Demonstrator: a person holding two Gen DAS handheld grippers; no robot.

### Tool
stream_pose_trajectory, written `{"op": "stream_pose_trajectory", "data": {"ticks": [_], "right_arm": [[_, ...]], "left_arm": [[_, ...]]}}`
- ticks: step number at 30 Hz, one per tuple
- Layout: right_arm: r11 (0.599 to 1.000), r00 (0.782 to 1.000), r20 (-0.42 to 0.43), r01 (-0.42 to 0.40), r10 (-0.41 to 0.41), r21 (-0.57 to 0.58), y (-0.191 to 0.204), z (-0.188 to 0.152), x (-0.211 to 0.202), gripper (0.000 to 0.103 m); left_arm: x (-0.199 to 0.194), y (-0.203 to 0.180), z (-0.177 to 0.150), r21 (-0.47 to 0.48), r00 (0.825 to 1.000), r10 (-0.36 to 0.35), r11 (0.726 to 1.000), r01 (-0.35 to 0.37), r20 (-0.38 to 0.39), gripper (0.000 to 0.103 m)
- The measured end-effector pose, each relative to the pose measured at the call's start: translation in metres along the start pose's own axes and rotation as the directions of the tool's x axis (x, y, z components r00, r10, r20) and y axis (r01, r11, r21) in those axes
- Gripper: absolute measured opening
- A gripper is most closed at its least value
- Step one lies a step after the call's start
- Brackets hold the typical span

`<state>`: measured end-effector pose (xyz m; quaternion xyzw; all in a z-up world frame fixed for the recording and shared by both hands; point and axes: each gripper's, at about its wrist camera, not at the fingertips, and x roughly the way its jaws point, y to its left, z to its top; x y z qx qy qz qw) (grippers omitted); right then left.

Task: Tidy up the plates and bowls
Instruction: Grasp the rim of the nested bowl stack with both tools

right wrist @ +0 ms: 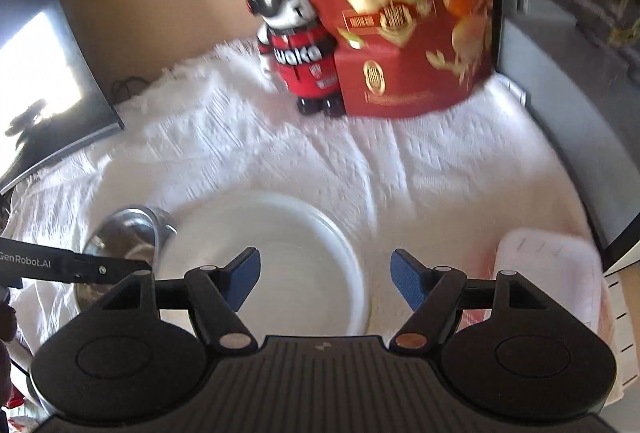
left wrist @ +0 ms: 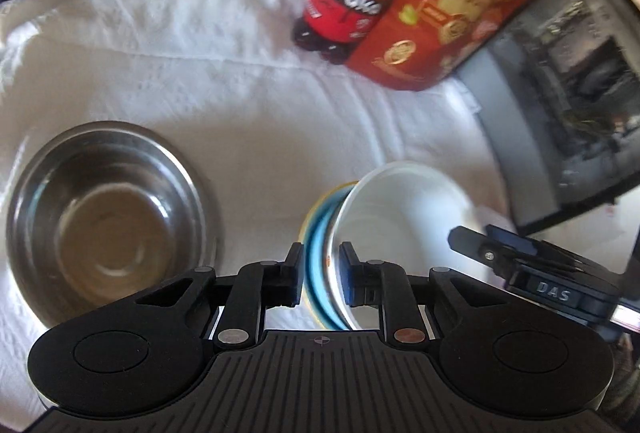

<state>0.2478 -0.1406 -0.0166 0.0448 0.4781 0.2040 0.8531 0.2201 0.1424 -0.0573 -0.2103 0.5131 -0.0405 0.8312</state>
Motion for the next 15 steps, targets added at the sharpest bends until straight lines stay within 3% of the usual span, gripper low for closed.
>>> {"op": "stream_pose_trajectory", "data": {"ticks": [7,11,15], "right_arm": [[0.983,0.981,-0.069,-0.176,0.180,0.051,-0.011,0.002,0.025,0.072],[0.978,0.975,-0.073,-0.209,0.210,0.028,-0.006,0.006,0.033,0.072],[0.984,0.982,-0.063,-0.177,0.177,0.007,-0.010,0.008,0.039,0.072]], "left_arm": [[0.010,-0.004,0.003,-0.039,0.999,0.037,0.999,-0.037,-0.003,0.020],[0.013,-0.007,0.004,-0.040,0.999,0.046,0.998,-0.046,-0.005,0.020],[0.011,-0.010,0.003,-0.024,0.997,0.082,0.996,-0.082,0.006,0.020]]}}
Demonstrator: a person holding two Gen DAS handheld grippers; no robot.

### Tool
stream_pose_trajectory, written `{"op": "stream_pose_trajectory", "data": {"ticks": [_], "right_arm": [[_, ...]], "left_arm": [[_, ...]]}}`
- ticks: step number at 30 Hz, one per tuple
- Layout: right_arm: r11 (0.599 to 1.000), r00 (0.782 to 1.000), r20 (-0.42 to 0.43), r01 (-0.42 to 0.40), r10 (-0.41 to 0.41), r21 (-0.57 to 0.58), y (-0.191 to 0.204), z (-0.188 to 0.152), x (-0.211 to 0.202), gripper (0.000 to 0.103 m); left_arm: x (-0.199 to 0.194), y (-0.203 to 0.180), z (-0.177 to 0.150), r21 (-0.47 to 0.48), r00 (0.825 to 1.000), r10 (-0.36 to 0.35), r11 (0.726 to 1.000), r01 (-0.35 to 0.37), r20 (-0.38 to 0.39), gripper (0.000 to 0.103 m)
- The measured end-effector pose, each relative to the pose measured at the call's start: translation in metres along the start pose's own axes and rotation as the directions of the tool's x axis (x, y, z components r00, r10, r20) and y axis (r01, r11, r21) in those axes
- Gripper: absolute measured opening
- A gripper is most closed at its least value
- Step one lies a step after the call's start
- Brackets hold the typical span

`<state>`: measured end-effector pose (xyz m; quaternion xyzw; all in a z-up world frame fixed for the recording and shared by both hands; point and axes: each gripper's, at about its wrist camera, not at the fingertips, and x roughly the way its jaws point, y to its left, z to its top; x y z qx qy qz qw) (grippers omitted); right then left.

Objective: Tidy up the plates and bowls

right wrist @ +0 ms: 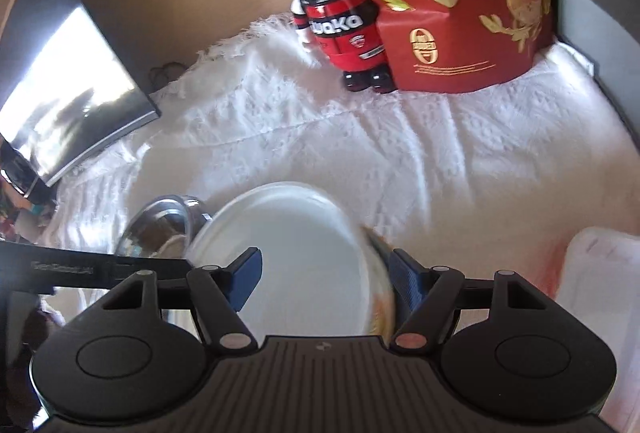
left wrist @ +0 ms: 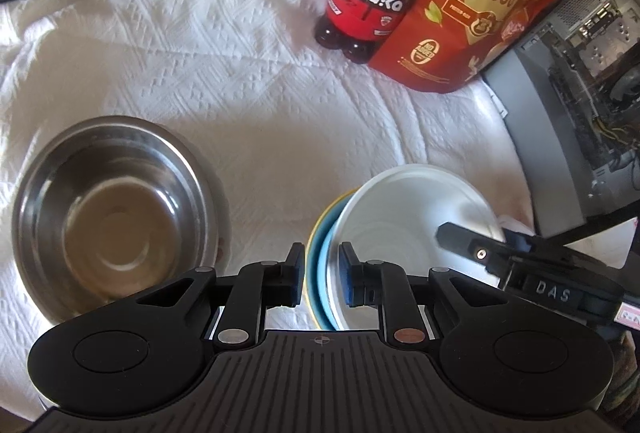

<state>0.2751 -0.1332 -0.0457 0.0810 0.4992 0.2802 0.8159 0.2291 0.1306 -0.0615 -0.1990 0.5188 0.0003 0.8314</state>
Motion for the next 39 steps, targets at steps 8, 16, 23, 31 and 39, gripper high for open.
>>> {"op": "stream_pose_trajectory", "data": {"ticks": [8,16,23,31,39], "right_arm": [[0.998,0.999,-0.026,0.035,-0.034,0.048,-0.024,-0.005,0.007,0.072],[0.993,0.991,-0.134,0.009,0.008,0.120,-0.034,-0.020,0.033,0.072],[0.977,0.974,-0.203,-0.057,0.099,0.205,-0.044,-0.030,0.051,0.075],[0.958,0.970,-0.224,-0.031,0.098,0.285,-0.056,-0.037,0.060,0.087],[0.938,0.961,-0.195,-0.125,0.195,0.324,-0.062,-0.039,0.059,0.103]], "left_arm": [[0.006,-0.006,-0.001,0.038,1.000,0.021,0.999,-0.020,-0.020,0.021],[0.025,0.003,-0.010,0.016,0.997,-0.020,1.000,0.021,-0.072,0.034],[0.039,0.012,-0.017,-0.052,0.991,-0.093,0.995,0.088,-0.099,0.041],[0.045,0.012,-0.017,-0.077,0.986,-0.124,0.990,0.116,-0.111,0.050],[0.052,0.016,-0.015,-0.091,0.984,-0.127,0.989,0.116,-0.125,0.050]]}}
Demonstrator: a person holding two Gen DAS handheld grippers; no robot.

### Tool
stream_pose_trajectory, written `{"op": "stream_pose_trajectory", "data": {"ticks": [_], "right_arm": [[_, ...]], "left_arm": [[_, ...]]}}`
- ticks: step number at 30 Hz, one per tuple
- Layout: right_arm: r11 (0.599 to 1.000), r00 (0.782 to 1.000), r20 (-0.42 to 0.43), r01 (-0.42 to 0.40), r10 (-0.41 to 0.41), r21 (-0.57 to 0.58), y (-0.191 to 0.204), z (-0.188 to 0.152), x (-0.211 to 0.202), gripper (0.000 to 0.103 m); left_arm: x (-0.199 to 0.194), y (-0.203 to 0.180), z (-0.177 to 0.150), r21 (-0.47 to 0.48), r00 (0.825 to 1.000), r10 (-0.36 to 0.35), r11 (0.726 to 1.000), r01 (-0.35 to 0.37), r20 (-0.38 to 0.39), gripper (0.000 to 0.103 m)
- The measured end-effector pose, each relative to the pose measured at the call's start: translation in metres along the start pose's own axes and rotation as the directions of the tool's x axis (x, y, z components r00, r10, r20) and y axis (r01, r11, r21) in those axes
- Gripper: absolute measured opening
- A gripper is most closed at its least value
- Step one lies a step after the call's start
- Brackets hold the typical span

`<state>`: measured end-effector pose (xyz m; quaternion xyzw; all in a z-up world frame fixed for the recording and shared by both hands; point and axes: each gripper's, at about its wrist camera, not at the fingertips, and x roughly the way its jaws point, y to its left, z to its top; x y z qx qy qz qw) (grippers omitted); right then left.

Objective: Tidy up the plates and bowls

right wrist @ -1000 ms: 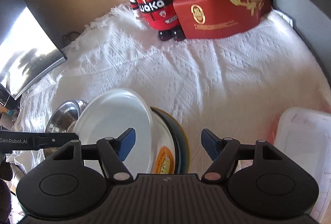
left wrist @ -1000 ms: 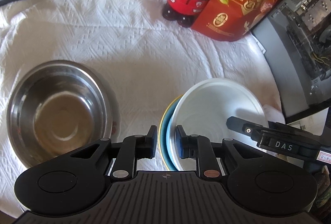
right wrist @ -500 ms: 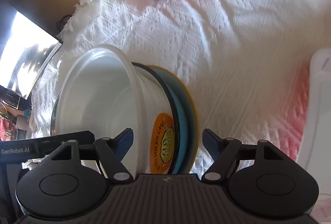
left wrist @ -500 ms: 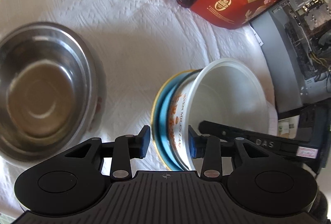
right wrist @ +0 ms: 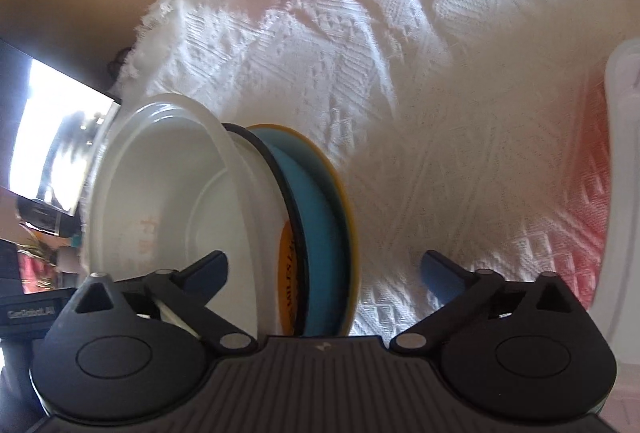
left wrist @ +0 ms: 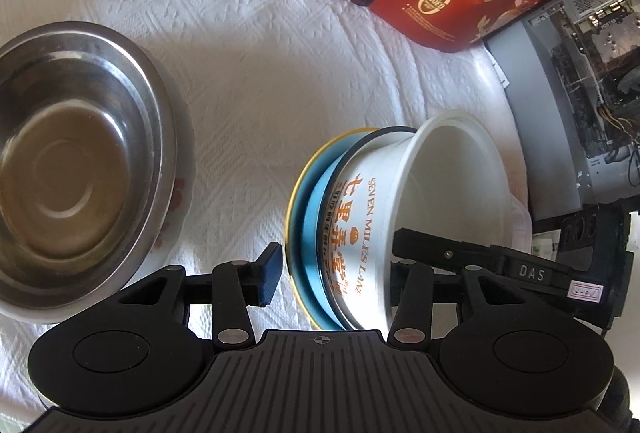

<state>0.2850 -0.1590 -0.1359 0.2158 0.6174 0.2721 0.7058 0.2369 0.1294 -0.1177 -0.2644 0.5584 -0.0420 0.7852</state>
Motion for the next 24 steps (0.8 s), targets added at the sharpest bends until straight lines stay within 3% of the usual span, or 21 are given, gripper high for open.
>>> {"op": "stream_pose_trajectory", "data": {"ticks": [3,8,11,12,15,17,19,21,24], "right_arm": [[1.000,1.000,-0.019,0.001,-0.001,-0.005,0.001,0.002,0.000,0.103],[0.996,1.000,-0.011,-0.019,0.020,0.090,-0.004,0.004,-0.001,0.103],[0.999,0.994,-0.099,-0.039,0.041,0.020,0.001,0.010,0.005,0.103],[0.997,0.987,-0.141,-0.078,0.079,0.011,-0.001,0.013,0.007,0.103],[0.990,0.977,-0.168,-0.118,0.129,0.071,-0.010,0.018,0.010,0.100],[0.998,0.990,-0.121,-0.065,0.066,0.017,-0.002,0.020,0.005,0.093],[0.989,0.996,-0.041,0.069,-0.075,-0.130,0.016,0.018,-0.001,0.088],[0.945,0.981,0.041,0.192,-0.188,-0.264,0.034,0.012,-0.003,0.084],[0.899,0.970,0.075,0.241,-0.230,-0.365,0.048,0.006,-0.004,0.079]], "left_arm": [[0.000,0.000,0.000,0.000,1.000,0.006,1.000,-0.006,0.000,0.050],[0.000,0.000,-0.002,0.007,1.000,0.011,1.000,-0.011,0.013,0.050],[0.003,-0.001,-0.002,0.018,1.000,0.015,1.000,-0.015,0.022,0.051],[0.005,-0.001,-0.001,0.015,1.000,0.011,1.000,-0.011,0.016,0.045],[0.013,-0.002,-0.001,0.005,1.000,0.012,1.000,-0.012,-0.008,0.046],[0.018,0.000,-0.001,-0.018,1.000,-0.014,1.000,0.013,-0.028,0.047],[0.020,-0.002,0.000,-0.020,0.999,-0.007,1.000,0.006,-0.032,0.047],[0.022,-0.003,0.000,-0.017,0.999,0.002,1.000,-0.003,-0.041,0.047],[0.023,-0.006,0.002,-0.014,0.998,0.015,1.000,-0.016,-0.055,0.048]]}}
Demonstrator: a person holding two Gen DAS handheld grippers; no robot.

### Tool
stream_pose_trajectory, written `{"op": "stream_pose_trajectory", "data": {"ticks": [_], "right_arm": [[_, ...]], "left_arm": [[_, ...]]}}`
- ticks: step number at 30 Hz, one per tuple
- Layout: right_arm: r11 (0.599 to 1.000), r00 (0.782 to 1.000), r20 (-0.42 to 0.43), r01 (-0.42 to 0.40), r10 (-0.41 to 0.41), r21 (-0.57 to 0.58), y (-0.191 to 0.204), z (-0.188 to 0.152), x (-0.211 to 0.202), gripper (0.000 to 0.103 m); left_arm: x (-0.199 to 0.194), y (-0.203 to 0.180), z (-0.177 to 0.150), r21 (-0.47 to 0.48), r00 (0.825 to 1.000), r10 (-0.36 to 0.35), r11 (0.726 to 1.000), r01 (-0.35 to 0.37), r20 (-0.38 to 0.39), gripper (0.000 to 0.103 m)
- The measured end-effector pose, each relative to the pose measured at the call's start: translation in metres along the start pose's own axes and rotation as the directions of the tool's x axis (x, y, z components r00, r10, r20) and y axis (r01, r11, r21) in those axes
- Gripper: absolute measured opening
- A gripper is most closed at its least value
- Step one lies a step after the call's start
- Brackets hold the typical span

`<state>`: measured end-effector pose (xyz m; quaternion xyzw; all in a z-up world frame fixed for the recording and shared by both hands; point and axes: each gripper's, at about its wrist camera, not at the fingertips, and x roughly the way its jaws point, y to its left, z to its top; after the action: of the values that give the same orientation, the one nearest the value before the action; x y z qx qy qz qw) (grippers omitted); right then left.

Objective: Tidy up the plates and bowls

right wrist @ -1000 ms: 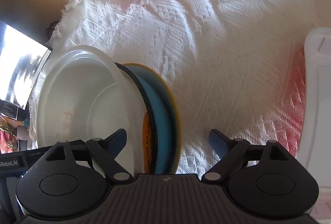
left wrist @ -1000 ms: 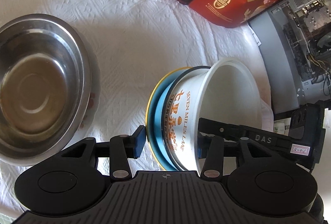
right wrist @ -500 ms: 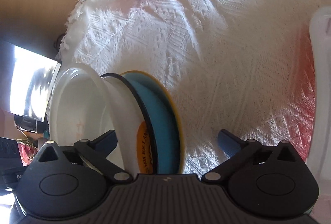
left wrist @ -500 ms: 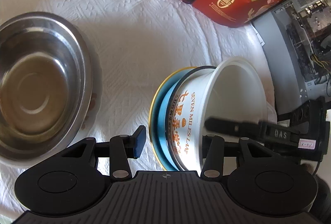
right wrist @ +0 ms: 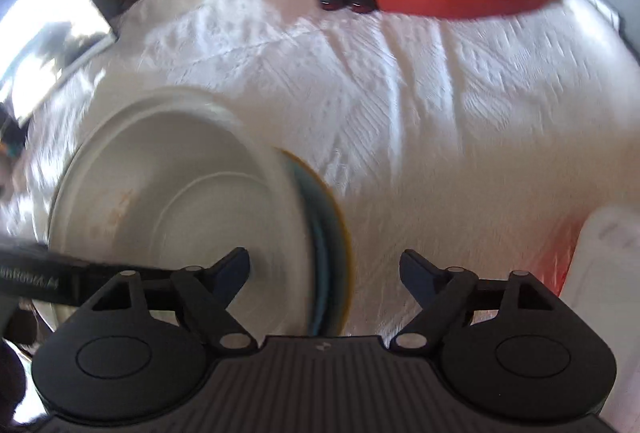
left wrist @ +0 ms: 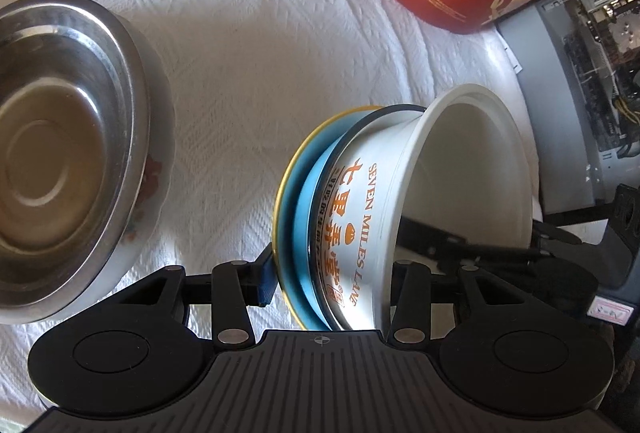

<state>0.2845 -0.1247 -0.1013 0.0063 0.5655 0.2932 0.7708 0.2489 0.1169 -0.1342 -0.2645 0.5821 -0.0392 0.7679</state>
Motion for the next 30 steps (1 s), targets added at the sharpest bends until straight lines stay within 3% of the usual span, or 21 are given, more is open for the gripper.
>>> {"op": "stream_pose_trajectory", "data": {"ticks": [5,14,25,30], "right_arm": [[0.992,0.991,-0.062,-0.117,0.119,0.046,0.000,-0.001,0.006,0.068],[0.991,0.992,-0.055,-0.112,0.116,0.077,0.001,-0.004,0.003,0.070],[0.972,0.976,-0.115,-0.163,0.183,0.167,0.027,-0.014,0.012,0.070],[0.983,0.982,-0.119,-0.129,0.144,0.129,0.045,-0.016,0.013,0.073]], "left_arm": [[0.001,-0.001,0.003,-0.017,1.000,0.008,1.000,-0.008,-0.013,0.049],[-0.004,0.007,0.000,-0.030,1.000,-0.029,0.999,0.029,0.005,0.048],[-0.029,0.023,-0.011,-0.019,0.998,0.052,0.998,-0.053,-0.034,0.048],[-0.033,0.030,-0.008,-0.028,0.997,0.050,0.998,-0.051,-0.060,0.045]]}}
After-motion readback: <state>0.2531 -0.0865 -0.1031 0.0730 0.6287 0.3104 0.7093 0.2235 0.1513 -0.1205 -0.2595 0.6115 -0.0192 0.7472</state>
